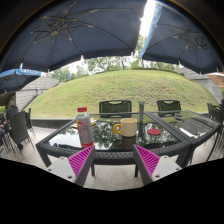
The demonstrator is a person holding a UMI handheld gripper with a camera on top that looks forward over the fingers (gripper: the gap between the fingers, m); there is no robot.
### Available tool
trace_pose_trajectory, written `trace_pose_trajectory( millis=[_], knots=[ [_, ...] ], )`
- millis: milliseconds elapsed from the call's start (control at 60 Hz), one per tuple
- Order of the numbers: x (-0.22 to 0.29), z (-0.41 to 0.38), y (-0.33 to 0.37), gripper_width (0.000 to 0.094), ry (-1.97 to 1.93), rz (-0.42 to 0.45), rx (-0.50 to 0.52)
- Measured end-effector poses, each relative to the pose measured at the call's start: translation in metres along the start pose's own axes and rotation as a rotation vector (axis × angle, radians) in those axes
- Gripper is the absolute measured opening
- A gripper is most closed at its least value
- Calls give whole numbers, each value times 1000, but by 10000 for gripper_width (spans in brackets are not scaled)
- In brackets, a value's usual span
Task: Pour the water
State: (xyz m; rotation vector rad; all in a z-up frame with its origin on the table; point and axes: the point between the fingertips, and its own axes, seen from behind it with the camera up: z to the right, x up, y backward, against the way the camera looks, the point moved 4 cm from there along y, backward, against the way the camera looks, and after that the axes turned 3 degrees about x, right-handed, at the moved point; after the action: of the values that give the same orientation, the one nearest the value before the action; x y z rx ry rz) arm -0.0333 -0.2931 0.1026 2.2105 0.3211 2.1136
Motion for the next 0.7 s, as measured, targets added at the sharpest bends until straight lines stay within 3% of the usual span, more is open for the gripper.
trace_pose_trajectory(
  millis=[383, 700],
  knots=[
    [14, 8, -8, 801, -6, 49, 9],
    [17, -70, -98, 797, 61, 36, 168]
  ],
)
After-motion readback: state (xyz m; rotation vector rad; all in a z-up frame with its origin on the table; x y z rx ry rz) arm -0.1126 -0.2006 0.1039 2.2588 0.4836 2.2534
